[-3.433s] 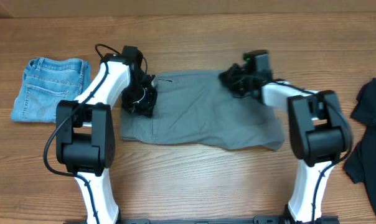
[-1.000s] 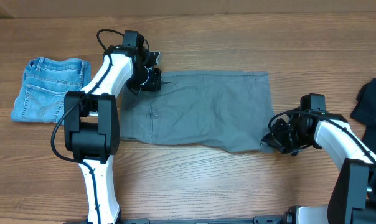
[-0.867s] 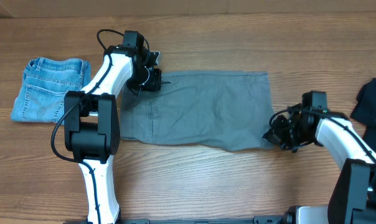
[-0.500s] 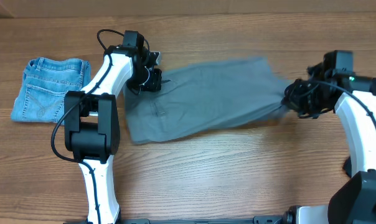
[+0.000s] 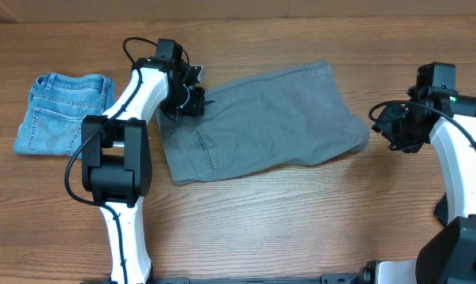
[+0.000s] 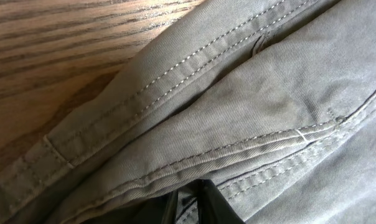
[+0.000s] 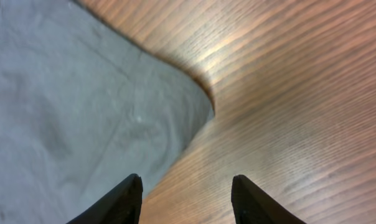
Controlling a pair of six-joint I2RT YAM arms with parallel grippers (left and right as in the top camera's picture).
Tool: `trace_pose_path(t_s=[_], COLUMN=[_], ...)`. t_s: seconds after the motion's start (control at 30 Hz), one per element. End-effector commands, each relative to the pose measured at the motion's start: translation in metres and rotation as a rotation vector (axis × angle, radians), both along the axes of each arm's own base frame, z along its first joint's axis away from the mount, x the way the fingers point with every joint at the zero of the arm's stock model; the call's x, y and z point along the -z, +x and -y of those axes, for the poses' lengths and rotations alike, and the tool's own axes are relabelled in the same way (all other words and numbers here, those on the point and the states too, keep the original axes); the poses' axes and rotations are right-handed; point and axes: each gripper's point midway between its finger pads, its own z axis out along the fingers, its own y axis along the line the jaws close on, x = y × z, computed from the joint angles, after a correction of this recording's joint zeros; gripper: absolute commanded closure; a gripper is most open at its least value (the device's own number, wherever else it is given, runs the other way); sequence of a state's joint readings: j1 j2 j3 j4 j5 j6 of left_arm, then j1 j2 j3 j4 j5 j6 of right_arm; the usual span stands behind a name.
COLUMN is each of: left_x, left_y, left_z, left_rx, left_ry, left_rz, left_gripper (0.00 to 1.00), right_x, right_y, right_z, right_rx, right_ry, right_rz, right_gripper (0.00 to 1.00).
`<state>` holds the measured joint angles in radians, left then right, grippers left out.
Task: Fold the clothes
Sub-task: 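Hold the left end with the left gripper and pull the right end rightward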
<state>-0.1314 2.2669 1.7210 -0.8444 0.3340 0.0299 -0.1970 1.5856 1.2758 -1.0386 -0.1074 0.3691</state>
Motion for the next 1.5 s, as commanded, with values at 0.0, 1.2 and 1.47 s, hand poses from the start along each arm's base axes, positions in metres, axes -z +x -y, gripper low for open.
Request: trace_pose_path(t_s=[0.0, 1.2, 1.47], left_x=[0.035, 0.036, 0.036], left_y=[-0.015, -0.03, -0.031], left_z=[-0.007, -0.009, -0.009], left_rx=[0.014, 0.015, 0.014], left_ry=[0.043, 0.051, 0.051], left_rz=[-0.081, -0.145, -0.147], left_gripper=[0.83, 0.82, 0.81], right_x=[0.01, 0.06, 0.1], right_y=[0.004, 0.049, 0.035], right_z=[-0.018, -0.07, -0.055], right_rx=[-0.048, -0.134, -0.111], right_ry=[0.107, 0.351, 0.228], right_rz=[0.037, 0.197, 0.092], right_gripper=[0.53, 0.38, 0.3])
